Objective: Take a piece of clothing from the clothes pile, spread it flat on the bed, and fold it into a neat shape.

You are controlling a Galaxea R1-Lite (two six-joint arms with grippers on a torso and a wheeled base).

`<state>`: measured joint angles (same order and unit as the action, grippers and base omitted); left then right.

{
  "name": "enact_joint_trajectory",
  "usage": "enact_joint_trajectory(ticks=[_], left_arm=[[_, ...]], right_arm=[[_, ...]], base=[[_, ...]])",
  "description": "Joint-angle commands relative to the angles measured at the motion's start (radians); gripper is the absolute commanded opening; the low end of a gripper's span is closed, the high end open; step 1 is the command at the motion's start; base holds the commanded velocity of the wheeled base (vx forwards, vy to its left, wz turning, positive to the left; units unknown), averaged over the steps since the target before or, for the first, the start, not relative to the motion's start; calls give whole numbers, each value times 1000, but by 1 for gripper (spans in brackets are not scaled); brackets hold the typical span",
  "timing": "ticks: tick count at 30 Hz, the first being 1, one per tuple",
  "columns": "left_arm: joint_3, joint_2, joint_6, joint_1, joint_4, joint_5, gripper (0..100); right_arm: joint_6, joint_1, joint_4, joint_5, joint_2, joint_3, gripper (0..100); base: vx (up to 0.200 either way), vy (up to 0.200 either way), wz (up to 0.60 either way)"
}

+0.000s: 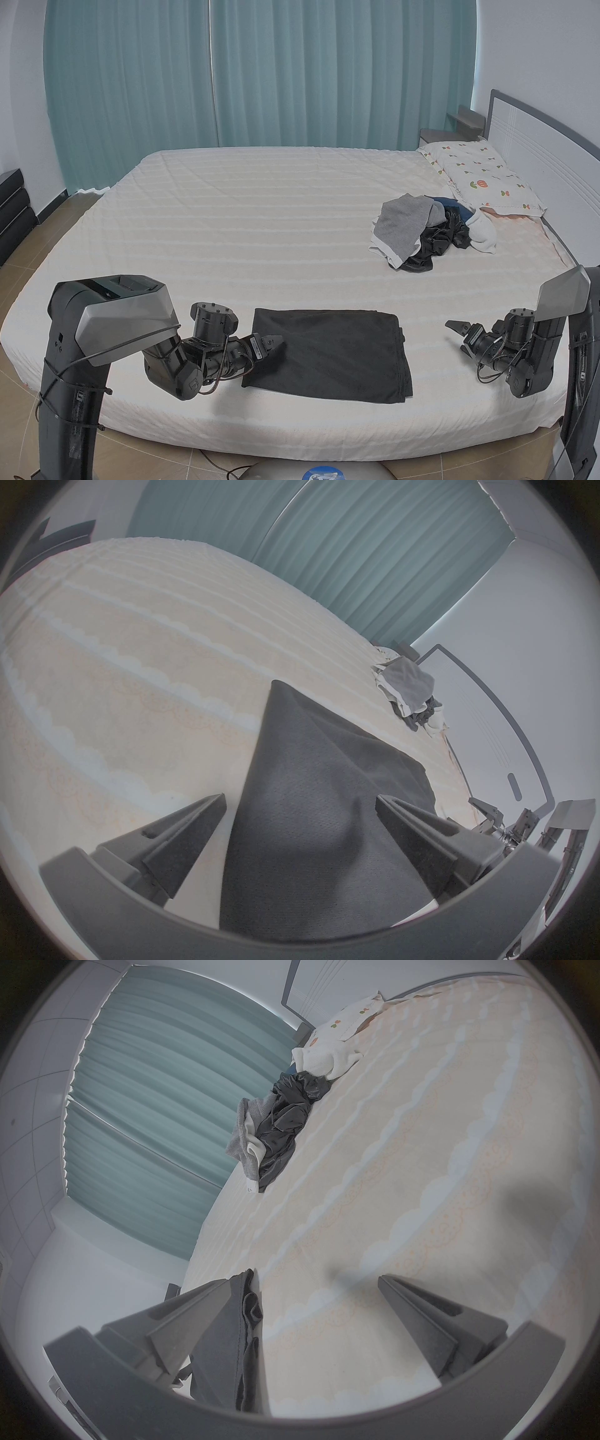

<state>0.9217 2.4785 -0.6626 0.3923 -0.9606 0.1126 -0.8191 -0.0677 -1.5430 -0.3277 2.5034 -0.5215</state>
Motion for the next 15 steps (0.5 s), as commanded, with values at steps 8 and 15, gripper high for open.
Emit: enact_joint_trajectory(ticks=[8, 15], left_arm=[[-12, 10, 1, 10, -56, 6, 100], [-9, 22, 4, 11, -59, 2, 100]], right_arm=[[0, 0, 1, -1, 0, 0, 100], [2, 0, 1, -1, 0, 0, 100]], base=[[0, 0, 0], [0, 0, 0]])
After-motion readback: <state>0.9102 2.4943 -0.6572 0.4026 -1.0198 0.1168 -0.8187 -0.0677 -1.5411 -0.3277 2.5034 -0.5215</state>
